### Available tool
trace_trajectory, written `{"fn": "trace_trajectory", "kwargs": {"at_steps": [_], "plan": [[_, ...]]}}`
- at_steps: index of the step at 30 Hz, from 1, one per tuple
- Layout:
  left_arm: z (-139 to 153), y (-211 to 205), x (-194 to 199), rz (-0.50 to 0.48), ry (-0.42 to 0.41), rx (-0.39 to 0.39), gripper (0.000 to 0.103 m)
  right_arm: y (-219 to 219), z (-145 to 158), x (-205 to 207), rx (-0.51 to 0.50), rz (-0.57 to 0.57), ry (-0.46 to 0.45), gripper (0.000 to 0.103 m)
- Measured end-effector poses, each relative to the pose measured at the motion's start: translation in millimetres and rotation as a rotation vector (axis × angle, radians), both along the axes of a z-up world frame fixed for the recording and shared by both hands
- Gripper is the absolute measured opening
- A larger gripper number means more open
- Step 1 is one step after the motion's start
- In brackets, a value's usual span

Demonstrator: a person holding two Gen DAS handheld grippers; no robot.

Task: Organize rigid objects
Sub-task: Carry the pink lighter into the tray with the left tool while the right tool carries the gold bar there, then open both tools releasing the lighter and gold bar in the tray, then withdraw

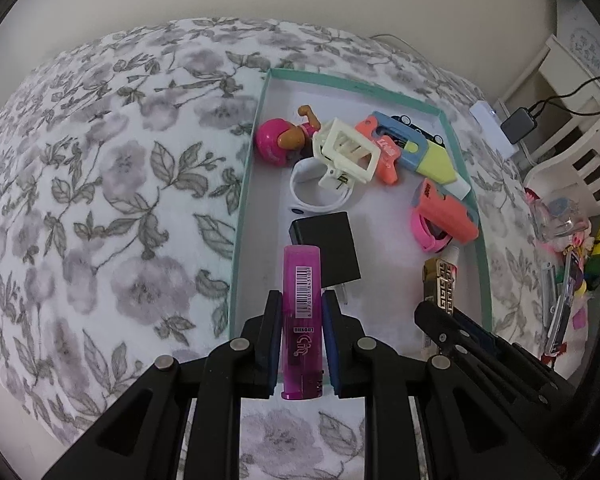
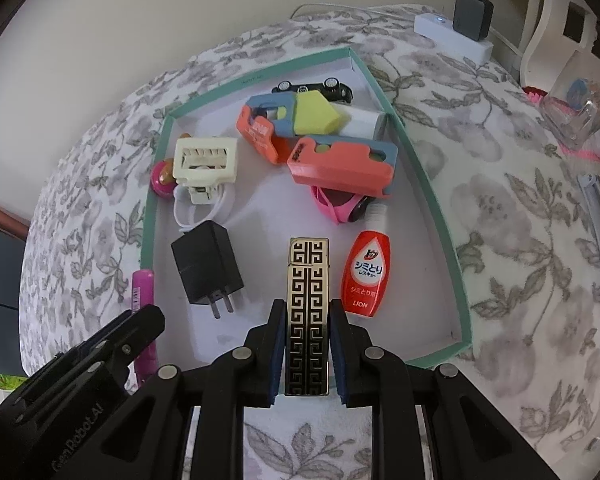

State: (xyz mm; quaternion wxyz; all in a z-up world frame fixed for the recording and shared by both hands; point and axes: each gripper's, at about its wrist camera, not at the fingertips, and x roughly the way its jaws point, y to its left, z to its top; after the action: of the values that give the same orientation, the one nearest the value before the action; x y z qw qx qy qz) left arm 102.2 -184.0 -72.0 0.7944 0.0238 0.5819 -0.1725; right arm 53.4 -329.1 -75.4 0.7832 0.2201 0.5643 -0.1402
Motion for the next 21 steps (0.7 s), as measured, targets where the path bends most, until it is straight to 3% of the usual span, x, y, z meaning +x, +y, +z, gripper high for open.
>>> {"fn": "trace_trajectory", "kwargs": {"at_steps": [15,21], "plan": [[-14.0,13.0,3.6,0.011,0.005,0.035,0.023,2.8,2.1,0.1,-0.028,0.012,0.005,0.023],[-13.3,19.5,1.9,0.041,-0.026,0.073,0.045,5.8,3.4,-3.9,-0.05,0.022,0.008,0.023]]}}
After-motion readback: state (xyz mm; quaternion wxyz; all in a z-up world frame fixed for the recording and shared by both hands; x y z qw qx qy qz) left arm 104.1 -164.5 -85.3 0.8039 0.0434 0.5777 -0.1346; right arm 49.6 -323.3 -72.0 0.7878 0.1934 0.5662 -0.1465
